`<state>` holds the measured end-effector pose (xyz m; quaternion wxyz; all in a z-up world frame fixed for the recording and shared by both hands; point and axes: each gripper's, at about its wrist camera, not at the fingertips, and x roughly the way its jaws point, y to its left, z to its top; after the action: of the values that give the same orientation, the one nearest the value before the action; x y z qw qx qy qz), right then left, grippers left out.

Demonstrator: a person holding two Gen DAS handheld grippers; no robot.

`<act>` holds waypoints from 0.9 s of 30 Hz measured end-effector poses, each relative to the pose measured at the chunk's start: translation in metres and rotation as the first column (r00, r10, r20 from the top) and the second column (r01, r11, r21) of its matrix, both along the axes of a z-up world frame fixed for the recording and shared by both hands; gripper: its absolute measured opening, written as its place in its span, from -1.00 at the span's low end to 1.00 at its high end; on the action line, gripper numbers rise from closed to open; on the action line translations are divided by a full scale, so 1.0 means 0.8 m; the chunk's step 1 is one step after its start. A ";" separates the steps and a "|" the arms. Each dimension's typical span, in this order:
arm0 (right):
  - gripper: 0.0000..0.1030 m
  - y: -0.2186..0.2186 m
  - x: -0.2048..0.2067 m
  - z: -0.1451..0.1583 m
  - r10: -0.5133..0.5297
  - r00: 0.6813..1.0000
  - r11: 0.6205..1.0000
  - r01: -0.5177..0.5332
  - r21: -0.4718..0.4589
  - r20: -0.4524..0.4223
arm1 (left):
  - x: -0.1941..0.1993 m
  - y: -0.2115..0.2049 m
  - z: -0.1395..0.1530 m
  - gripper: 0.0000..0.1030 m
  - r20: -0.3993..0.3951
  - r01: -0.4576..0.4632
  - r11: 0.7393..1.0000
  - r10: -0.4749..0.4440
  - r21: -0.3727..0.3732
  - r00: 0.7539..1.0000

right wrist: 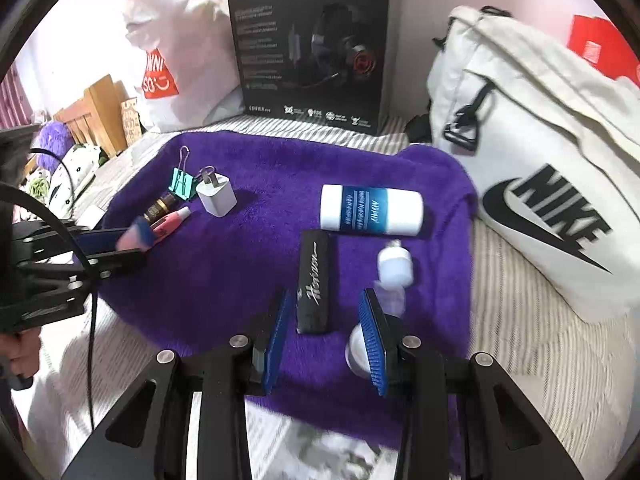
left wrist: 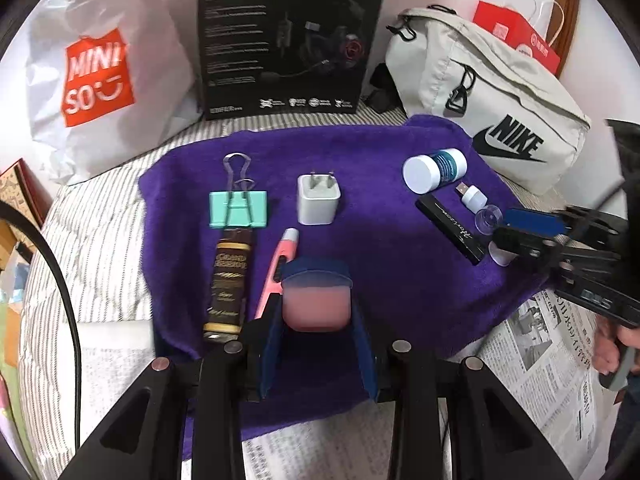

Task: Organize rigid objects
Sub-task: 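Carry the pink jar toward the towel while the right tool sets the Horizon case down and opens, then lower the pink jar onto the towel and open the left tool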

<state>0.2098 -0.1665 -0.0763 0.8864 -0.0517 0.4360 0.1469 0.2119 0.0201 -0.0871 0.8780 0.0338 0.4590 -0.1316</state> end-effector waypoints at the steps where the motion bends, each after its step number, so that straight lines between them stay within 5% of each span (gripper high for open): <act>1: -0.30 -0.004 -0.005 0.002 -0.001 1.000 1.000 0.001 0.004 0.003 | 0.001 -0.003 -0.002 -0.38 -0.002 0.002 1.000 -0.002 0.005 1.000; 12: -0.31 -0.021 -0.048 -0.004 -0.005 1.000 1.000 0.005 0.025 -0.016 | 0.019 -0.021 -0.020 -0.38 -0.032 0.005 0.999 -0.003 0.045 0.999; 27: -0.31 -0.020 -0.042 -0.008 -0.009 1.000 1.000 0.010 0.021 -0.021 | 0.017 -0.028 -0.021 -0.29 -0.039 0.033 0.995 -0.030 0.091 0.999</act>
<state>0.1763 -0.1823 -0.0829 0.8828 -0.0387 0.4441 0.1479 0.2252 -0.0024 -0.1038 0.8646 0.0788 0.4803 -0.1249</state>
